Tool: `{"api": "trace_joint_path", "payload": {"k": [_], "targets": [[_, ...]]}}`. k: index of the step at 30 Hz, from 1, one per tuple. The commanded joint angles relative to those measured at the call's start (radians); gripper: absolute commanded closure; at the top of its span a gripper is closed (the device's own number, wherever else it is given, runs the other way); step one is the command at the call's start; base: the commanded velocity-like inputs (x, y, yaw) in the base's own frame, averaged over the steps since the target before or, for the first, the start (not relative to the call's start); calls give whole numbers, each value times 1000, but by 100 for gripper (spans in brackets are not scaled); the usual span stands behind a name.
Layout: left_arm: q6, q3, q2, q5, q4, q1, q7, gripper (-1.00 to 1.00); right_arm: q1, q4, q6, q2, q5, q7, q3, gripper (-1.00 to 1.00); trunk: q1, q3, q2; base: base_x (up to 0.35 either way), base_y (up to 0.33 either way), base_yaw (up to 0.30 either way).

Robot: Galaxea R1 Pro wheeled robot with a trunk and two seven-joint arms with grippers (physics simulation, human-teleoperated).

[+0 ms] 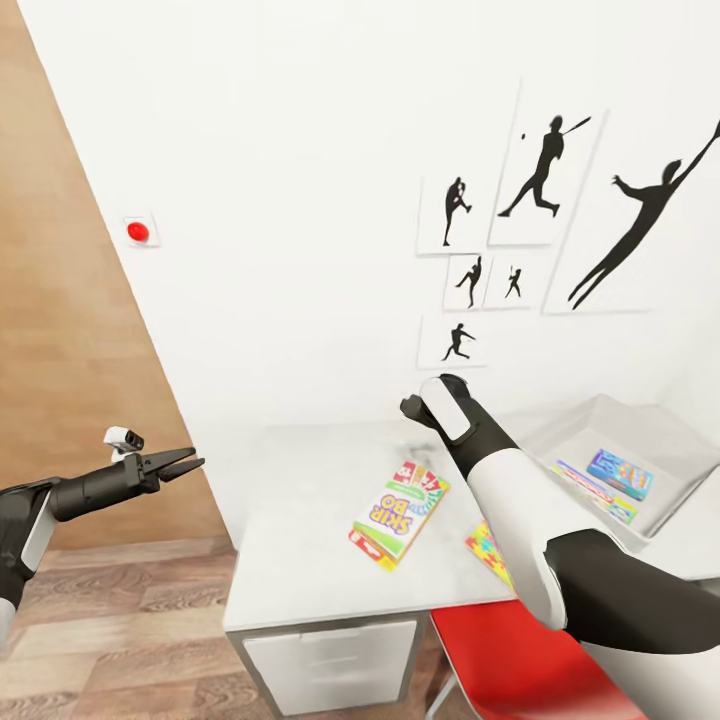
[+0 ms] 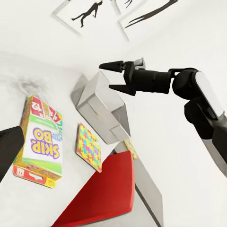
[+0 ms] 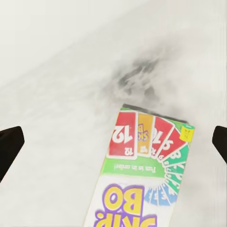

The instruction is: Put all the toys in the child's room - the three board games (two on the bed and one on the table), the two jigsaw puzzles on the table, and the tennis ball on the table - inside the toy box on the table in the child's room.

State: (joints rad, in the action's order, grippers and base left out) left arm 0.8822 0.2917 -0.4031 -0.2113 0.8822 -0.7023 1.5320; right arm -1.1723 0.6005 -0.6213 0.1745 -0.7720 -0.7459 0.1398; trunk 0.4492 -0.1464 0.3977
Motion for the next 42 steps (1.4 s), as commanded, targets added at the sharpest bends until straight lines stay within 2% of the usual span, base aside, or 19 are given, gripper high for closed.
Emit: {"api": "trace_joint_path", "payload": {"k": [1, 21, 42], "targets": [[11, 0, 0, 0, 0, -1, 3, -100, -1, 1, -2, 0, -6, -8, 2, -100, 1, -4, 2, 145, 180, 0], [3, 0, 0, 0, 0, 0, 2, -100, -1, 1, -2, 0, -7, -7, 1, -100, 1, -26, 2, 52, 33, 0], [3, 0, -1, 0, 0, 0, 2, -100, 0, -1, 1, 0, -6, -7, 3, -100, 1, -60, 2, 1, 0, 0]]}}
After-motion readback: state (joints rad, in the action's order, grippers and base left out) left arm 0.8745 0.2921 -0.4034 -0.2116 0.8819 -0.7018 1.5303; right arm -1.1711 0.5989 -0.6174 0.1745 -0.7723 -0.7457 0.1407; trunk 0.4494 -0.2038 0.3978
